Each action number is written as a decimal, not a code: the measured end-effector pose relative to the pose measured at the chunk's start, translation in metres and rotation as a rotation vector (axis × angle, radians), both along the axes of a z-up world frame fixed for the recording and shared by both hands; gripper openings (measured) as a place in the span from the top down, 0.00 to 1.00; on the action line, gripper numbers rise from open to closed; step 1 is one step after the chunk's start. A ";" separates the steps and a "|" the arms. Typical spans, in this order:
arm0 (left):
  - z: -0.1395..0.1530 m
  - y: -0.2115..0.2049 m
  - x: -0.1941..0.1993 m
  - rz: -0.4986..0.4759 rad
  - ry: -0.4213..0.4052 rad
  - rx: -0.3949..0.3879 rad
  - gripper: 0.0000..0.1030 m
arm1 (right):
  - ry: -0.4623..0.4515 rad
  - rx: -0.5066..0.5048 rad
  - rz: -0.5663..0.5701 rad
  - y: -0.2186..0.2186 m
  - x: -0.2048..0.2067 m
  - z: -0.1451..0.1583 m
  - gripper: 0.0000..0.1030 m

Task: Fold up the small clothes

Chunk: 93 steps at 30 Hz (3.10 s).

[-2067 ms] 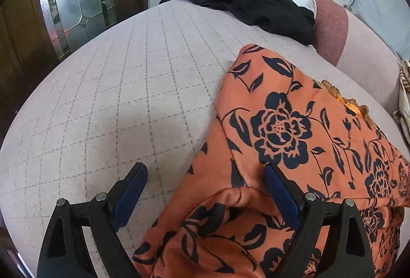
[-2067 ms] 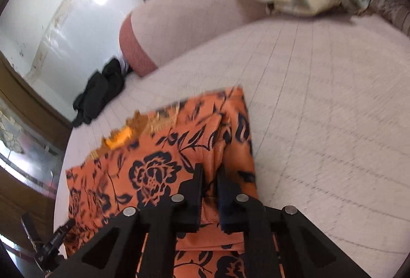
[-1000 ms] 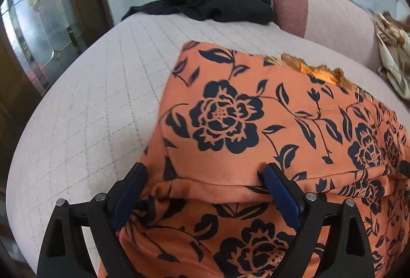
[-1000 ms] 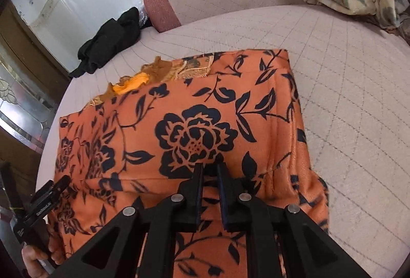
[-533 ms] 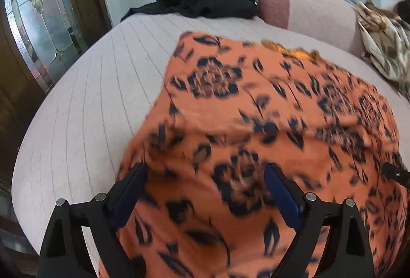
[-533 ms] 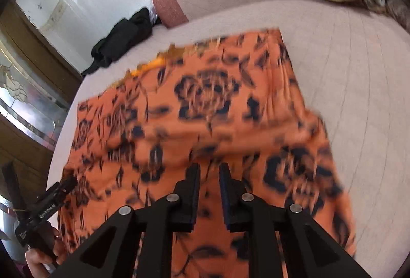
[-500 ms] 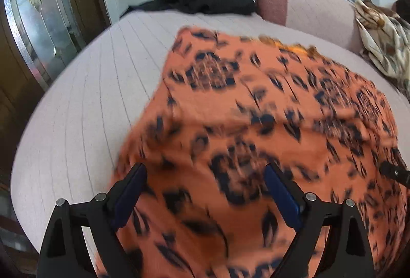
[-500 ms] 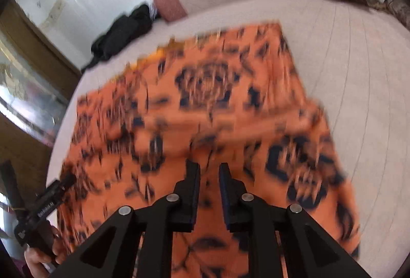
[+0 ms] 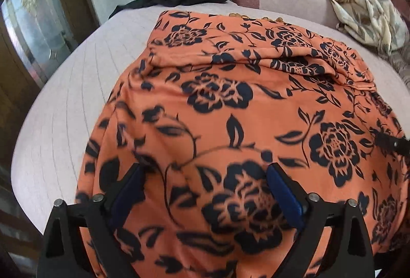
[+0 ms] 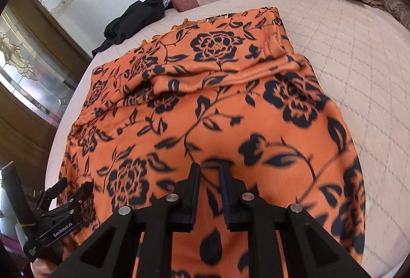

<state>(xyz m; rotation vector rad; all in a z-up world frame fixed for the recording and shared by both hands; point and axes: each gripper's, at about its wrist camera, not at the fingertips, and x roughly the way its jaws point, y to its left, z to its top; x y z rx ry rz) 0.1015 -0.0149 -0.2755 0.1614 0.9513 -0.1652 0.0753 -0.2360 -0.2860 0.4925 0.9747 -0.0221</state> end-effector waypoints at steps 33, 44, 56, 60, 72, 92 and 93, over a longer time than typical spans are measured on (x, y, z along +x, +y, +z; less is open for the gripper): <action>-0.010 0.020 -0.054 -0.030 -0.019 -0.034 0.00 | -0.019 0.044 0.021 0.001 -0.092 -0.006 0.82; 0.002 0.060 -0.061 -0.006 -0.010 -0.113 0.00 | 0.003 0.167 0.031 -0.020 -0.103 -0.006 0.82; 0.007 0.166 -0.064 0.342 0.006 -0.183 0.00 | -0.107 0.208 -0.233 -0.105 -0.143 0.013 0.25; -0.002 0.170 -0.067 0.343 0.065 -0.199 0.00 | 0.014 0.281 -0.206 -0.109 -0.138 -0.009 0.29; -0.027 0.161 -0.087 0.255 0.252 -0.314 0.42 | 0.096 0.188 -0.028 -0.069 -0.136 -0.013 0.47; 0.037 0.109 -0.010 -0.045 0.222 -0.436 0.94 | -0.115 0.306 0.010 -0.084 -0.105 0.064 0.94; 0.045 0.110 -0.001 -0.053 0.207 -0.459 0.94 | -0.136 0.324 0.005 -0.086 -0.097 0.069 0.94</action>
